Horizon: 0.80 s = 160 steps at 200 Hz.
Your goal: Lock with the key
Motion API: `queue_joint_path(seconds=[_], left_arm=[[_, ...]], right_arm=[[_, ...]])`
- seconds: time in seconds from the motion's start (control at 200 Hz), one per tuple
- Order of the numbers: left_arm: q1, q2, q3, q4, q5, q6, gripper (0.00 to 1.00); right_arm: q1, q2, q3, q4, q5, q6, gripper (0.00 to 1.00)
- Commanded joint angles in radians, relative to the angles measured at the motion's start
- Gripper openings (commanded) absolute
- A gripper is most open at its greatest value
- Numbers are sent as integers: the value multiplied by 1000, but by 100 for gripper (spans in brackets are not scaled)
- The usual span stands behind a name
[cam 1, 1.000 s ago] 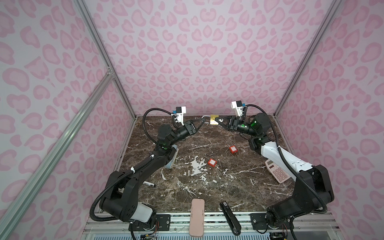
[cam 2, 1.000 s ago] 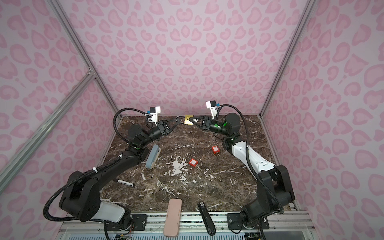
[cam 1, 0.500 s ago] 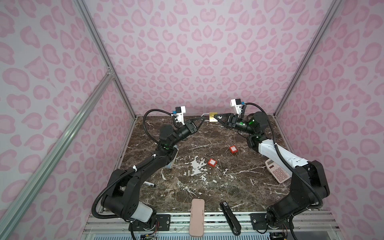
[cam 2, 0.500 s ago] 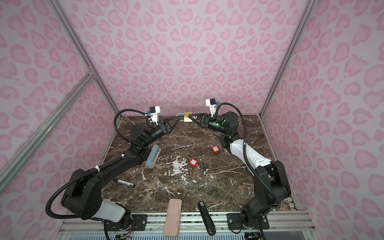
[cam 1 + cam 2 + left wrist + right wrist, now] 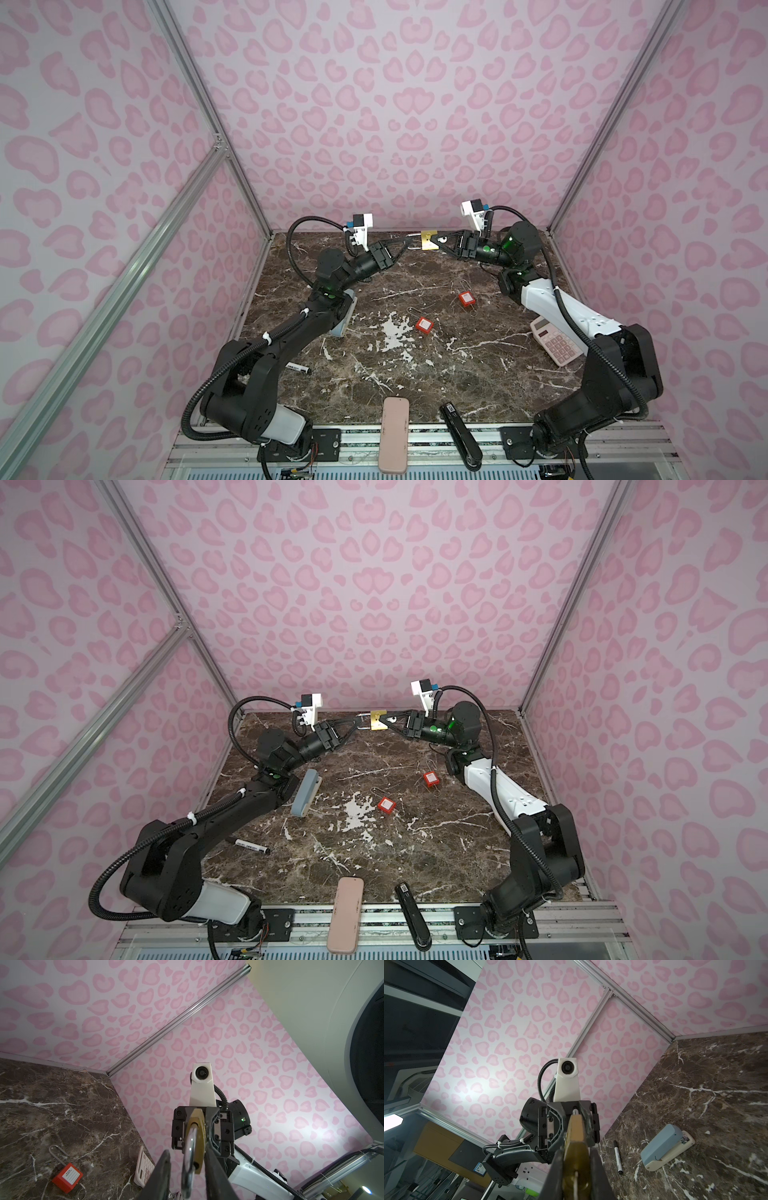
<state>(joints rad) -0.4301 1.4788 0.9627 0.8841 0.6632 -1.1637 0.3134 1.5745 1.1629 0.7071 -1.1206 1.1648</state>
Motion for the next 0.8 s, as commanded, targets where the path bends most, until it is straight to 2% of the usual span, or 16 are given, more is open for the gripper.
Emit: queue_joint_path(seconds=[0.0, 0.27, 0.34, 0.53, 0.6, 0.795], left_arm=[[3, -18, -7, 10, 25, 16, 31], [9, -17, -3, 3, 39, 18, 27], [11, -15, 2, 1, 44, 20, 20], [11, -13, 5, -5, 54, 24, 10], [11, -13, 7, -8, 61, 25, 3], [10, -8, 8, -11, 87, 24, 3]], right_arm=[[-6, -8, 0, 28, -24, -13, 0], [-10, -17, 14, -23, -43, -42, 0], [-11, -17, 17, -33, -48, -48, 0], [-11, -15, 28, -69, -59, -68, 0], [-11, -13, 33, -80, -65, -77, 0], [-7, 3, 66, -131, -75, -89, 0]])
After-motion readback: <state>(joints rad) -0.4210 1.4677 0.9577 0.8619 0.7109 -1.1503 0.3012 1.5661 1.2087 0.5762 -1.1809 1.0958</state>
